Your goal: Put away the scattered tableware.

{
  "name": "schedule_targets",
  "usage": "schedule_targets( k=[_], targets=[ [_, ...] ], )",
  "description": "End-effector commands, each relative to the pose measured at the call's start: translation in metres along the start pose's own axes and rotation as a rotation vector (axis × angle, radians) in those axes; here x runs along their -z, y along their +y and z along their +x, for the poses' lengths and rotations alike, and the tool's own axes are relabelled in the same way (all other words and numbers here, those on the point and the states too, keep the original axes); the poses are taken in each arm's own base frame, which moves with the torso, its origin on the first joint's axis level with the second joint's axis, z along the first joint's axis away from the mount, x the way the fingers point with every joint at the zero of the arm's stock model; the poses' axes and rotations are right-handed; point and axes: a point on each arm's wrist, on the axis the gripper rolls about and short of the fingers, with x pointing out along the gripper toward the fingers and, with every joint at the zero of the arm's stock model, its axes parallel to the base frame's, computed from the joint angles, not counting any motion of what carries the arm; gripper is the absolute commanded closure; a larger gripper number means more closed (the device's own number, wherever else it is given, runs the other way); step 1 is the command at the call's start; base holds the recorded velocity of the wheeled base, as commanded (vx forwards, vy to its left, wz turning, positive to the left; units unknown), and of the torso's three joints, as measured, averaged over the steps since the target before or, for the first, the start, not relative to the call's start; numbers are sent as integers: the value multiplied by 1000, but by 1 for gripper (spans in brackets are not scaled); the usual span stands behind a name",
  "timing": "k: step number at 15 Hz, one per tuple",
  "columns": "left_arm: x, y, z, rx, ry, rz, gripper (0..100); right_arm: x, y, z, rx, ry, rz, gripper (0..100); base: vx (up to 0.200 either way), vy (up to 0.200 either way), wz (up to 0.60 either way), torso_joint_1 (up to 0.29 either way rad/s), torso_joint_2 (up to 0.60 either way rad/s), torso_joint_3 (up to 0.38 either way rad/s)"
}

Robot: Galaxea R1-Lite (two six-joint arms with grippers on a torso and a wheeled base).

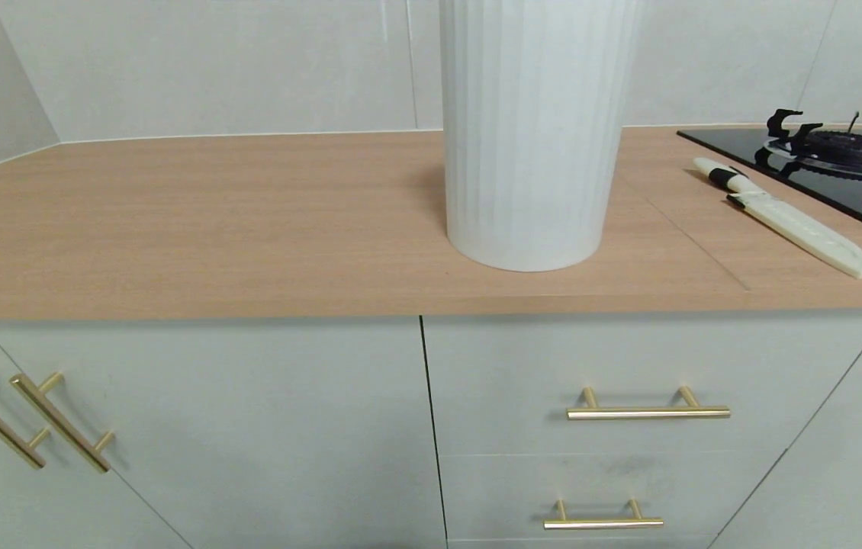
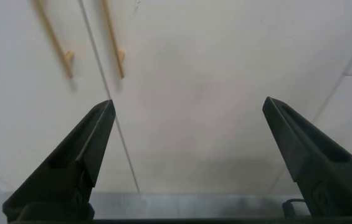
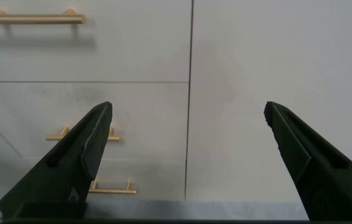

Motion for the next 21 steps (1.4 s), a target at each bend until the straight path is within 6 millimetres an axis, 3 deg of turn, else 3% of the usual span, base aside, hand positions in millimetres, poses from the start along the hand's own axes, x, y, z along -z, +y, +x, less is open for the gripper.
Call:
schedule_targets(
  k=[1, 12, 21],
  targets=[
    [0, 0, 0, -1, 0, 0, 0, 0, 0, 0, -1, 2, -1, 0, 0, 0, 0, 0, 0, 0],
    [0, 0, 0, -1, 0, 0, 0, 0, 0, 0, -1, 2, -1, 0, 0, 0, 0, 0, 0, 0],
    [0, 0, 0, -1, 0, 0, 0, 0, 0, 0, -1, 2, -1, 0, 0, 0, 0, 103, -375, -284]
  ],
)
